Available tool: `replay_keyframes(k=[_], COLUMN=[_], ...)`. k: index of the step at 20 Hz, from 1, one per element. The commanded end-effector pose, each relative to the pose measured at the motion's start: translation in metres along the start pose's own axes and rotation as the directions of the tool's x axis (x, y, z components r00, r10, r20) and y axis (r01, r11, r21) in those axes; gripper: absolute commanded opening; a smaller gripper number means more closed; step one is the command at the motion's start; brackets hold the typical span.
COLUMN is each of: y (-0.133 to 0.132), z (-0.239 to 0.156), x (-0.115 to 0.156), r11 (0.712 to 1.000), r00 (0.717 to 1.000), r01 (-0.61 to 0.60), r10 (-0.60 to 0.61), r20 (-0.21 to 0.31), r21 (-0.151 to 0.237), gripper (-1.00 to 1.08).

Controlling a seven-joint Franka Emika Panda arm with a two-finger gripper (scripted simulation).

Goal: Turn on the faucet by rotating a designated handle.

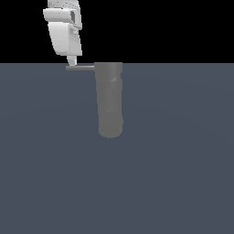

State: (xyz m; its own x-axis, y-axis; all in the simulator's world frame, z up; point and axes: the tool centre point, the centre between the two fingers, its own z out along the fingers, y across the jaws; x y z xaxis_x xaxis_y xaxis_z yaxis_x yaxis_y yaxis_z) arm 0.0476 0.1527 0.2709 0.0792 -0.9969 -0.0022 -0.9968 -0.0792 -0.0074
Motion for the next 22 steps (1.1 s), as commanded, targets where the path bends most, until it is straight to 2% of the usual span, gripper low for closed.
replay_keyframes(k=[1, 22], y=[0.01, 0.067], z=[0.0, 0.0], x=[0.001, 0.005], r11=[1.0, 1.0], r00=[1.0, 1.0], r01=[-0.001, -0.002], r10=[0.001, 0.002], r20=[-0.002, -0.002], r21=[-0.008, -0.007], gripper=[-1.0, -1.0])
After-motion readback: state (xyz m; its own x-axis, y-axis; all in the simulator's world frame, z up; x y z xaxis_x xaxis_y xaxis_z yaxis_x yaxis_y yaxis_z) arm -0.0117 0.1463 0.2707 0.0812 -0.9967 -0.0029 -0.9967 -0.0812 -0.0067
